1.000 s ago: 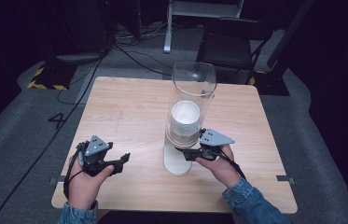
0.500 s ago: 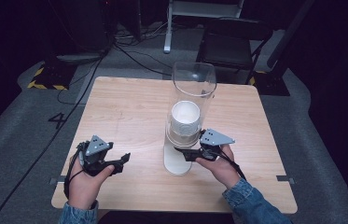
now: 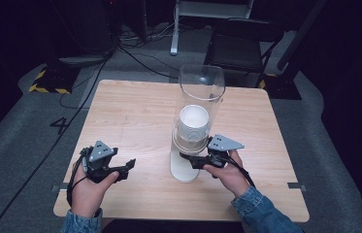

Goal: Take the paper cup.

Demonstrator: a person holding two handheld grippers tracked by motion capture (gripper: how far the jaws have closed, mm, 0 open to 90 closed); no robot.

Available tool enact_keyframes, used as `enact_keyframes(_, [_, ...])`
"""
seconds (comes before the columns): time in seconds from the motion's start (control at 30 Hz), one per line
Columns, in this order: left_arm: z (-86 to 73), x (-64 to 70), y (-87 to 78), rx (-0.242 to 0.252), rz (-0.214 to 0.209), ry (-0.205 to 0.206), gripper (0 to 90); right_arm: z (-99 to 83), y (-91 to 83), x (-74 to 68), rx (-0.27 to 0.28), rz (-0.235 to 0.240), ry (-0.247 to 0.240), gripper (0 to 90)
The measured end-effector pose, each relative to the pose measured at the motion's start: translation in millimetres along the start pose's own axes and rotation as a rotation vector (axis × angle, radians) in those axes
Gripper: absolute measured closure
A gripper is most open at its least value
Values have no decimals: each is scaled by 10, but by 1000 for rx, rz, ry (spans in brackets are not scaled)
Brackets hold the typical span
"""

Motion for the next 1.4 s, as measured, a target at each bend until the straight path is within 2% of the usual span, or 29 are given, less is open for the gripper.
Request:
enact_keyframes(0.47, [16, 24, 43, -6, -9, 11, 264, -14, -12, -6, -3, 11, 1, 300])
enact_keyframes(0.77, [18, 31, 54, -7, -12, 11, 264, -23, -7, 11, -2, 22, -41, 301])
enact_keyframes(1.0, [17, 46, 74, -12, -12, 17, 264, -31, -6, 15, -6, 18, -54, 302])
enact_keyframes(1.1, [18, 48, 71, -10, -13, 13, 264, -35, -2, 34, -3, 13, -87, 303])
enact_keyframes(1.27, [19, 46, 73, -12, -14, 18, 264, -40, 1, 45, -5, 8, -109, 304])
enact_keyframes(1.33, [19, 52, 76, -12, -18, 19, 264, -41, 5, 44, -4, 12, -91, 304])
enact_keyframes(1.4, [20, 56, 78, -13, -21, 18, 264, -68, 11, 24, -8, 39, 8, 307])
Point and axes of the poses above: each handheld gripper's, and its own axes: y roughly forward along the jaws, z roughly out of its top, x roughly to its right, the point moved 8 cm from there along y, roughly forward along the jaws, and after that the axes turned 11 degrees about -x, right-handed, at the moved point
